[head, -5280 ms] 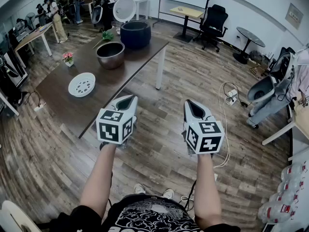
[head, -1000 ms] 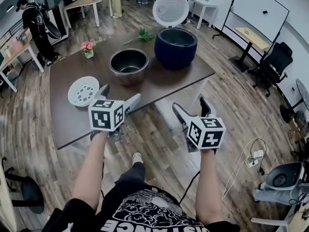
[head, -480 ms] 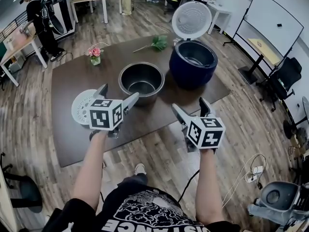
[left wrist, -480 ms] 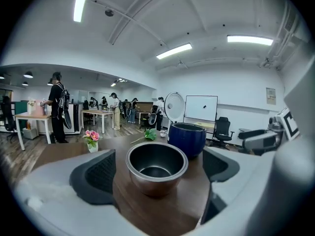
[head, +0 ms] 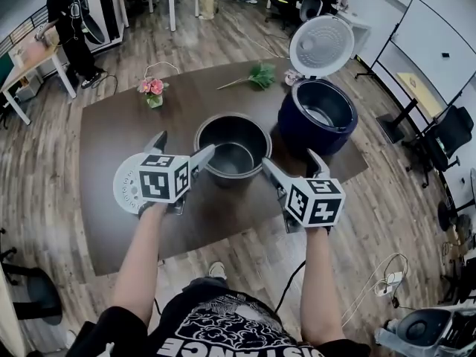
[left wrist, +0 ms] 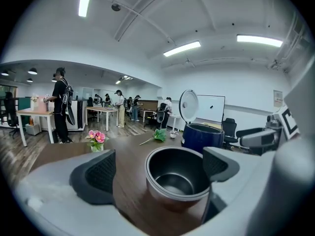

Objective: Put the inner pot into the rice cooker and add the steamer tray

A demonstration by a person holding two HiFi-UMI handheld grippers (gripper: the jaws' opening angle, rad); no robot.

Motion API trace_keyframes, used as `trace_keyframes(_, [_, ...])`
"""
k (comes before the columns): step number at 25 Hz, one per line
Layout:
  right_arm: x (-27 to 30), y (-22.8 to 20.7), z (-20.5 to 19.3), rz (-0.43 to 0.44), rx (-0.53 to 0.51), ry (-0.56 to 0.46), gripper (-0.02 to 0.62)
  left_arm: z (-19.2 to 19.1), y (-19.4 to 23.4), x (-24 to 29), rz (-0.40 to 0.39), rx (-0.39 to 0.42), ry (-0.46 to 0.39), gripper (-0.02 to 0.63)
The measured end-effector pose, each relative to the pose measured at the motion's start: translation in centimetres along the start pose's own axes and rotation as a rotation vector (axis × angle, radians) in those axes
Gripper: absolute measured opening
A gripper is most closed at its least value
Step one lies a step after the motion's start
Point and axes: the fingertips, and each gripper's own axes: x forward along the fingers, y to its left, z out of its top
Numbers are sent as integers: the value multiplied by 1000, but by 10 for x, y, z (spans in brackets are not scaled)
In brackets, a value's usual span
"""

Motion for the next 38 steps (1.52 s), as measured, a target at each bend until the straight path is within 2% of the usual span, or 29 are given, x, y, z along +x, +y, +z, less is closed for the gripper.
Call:
trace_keyframes(10, [55, 2, 15, 40, -28, 7, 469, 8, 33, 26, 27, -24, -11, 558])
trace_keyframes(17, [86, 0, 16, 106, -41, 13, 469, 1, 43, 39, 73, -18, 8, 558])
trace_keyframes(24, [123, -11, 20, 236, -49, 16, 469, -4, 44, 50, 186, -43, 26, 558])
trace_keyframes(30, [146, -18, 36, 368, -78, 32, 468, 6, 39, 53, 301, -92, 13, 558])
trace_keyframes(38, [157, -23, 32, 490, -110, 89, 468, 3, 26, 48, 399, -145, 28, 558])
